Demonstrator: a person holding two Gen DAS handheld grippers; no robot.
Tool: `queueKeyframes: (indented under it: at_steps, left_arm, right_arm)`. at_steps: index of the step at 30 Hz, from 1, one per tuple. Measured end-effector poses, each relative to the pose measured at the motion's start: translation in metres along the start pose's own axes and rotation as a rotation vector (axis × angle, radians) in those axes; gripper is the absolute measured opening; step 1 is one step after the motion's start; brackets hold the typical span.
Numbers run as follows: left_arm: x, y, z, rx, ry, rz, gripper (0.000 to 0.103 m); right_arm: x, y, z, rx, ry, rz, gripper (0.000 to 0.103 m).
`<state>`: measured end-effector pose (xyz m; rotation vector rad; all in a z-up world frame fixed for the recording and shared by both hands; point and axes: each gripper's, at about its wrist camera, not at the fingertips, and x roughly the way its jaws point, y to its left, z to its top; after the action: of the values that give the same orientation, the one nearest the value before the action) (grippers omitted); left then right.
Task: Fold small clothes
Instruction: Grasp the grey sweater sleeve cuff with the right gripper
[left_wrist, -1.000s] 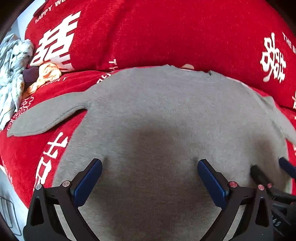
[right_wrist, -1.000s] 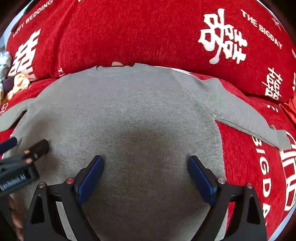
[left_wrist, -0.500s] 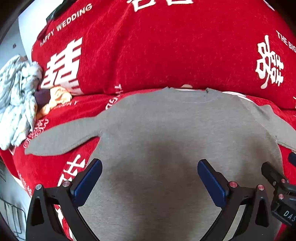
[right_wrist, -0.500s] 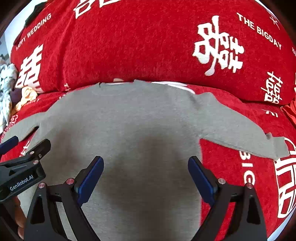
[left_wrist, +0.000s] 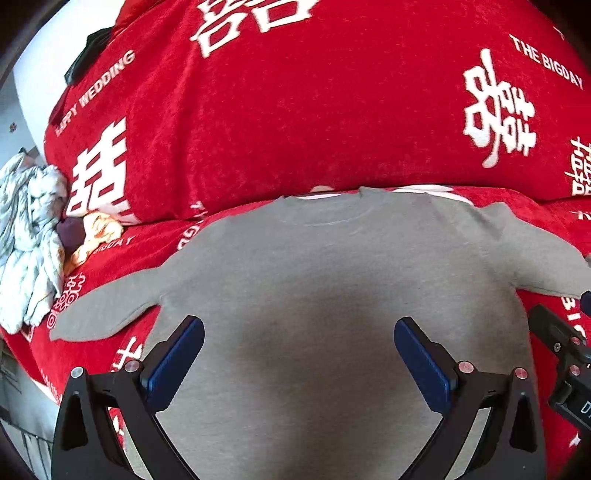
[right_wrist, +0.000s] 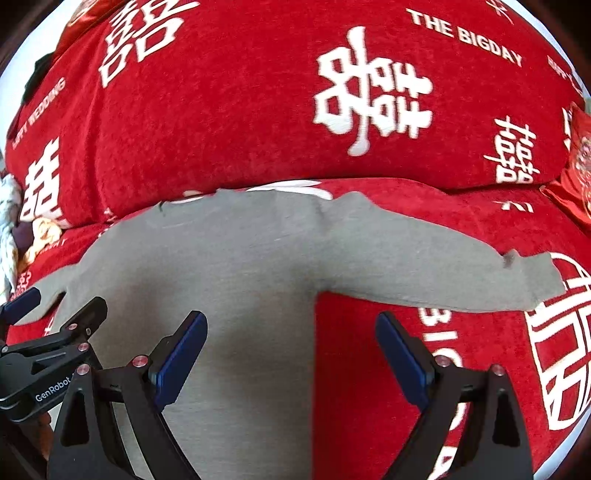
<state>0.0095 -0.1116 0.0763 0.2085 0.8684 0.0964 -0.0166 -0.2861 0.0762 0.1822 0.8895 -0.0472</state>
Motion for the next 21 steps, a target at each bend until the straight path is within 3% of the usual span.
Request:
queueKeyframes:
  at_steps: [13, 21]
  left_arm:
    - [0.007, -0.078, 0.02, 0.087, 0.033, -0.063, 0.103]
    - [0.015, -0.123, 0.029, 0.139, 0.059, -0.09, 0.103]
  right_arm:
    - [0.001, -0.101, -0.001, 0.126, 0.017, -0.085, 0.094]
    - [0.018, -0.225, -0.024, 0.327, 0.018, -0.189, 0.094]
